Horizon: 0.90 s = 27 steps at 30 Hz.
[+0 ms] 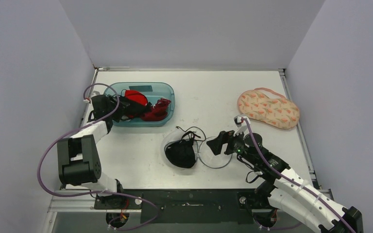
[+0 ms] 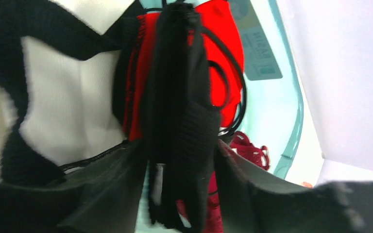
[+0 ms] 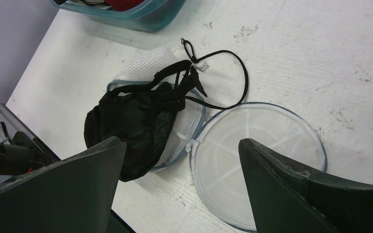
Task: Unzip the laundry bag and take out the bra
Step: Place the bra in the bin.
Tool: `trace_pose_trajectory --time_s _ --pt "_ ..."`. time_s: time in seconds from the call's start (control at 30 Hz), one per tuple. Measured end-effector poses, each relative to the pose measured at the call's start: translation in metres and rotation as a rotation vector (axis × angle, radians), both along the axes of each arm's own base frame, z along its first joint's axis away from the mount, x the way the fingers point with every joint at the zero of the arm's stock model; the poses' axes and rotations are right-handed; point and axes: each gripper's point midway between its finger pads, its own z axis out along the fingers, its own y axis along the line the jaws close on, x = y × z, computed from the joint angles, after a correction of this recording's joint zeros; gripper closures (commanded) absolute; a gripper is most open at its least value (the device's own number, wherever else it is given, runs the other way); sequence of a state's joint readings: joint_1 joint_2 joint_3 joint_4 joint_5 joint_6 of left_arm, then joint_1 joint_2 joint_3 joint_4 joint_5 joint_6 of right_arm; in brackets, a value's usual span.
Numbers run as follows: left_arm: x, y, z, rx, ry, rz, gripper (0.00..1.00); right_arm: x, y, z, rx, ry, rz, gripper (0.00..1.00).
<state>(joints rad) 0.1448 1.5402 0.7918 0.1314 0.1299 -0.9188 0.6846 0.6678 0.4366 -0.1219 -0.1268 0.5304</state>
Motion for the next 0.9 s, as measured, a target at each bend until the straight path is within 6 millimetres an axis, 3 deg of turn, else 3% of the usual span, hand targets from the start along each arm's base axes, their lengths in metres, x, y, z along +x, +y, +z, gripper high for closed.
trace_pose_trajectory --time_s 0.3,0.43,0.67,0.77,0.9 --pt "0.005 0.001 0.023 0.005 -0.062 0.007 0.01 0.001 0.001 0.002 -0.008 -0.021 0.009 0.10" --pt "-0.004 0.002 0.039 0.031 -0.074 0.023 0.04 0.002 -0.001 0.001 -0.020 -0.027 0.003 0.10" --pt "-0.026 -0.004 0.096 0.136 -0.151 0.029 0.04 0.005 -0.004 -0.002 -0.034 -0.021 -0.019 0.10" --pt "-0.040 -0.035 0.124 0.221 -0.197 -0.045 0.04 0.008 -0.003 -0.004 -0.018 0.005 -0.046 0.10" --pt "-0.076 -0.120 0.159 0.297 -0.299 -0.277 0.04 0.010 0.001 -0.005 0.000 0.023 -0.049 0.08"
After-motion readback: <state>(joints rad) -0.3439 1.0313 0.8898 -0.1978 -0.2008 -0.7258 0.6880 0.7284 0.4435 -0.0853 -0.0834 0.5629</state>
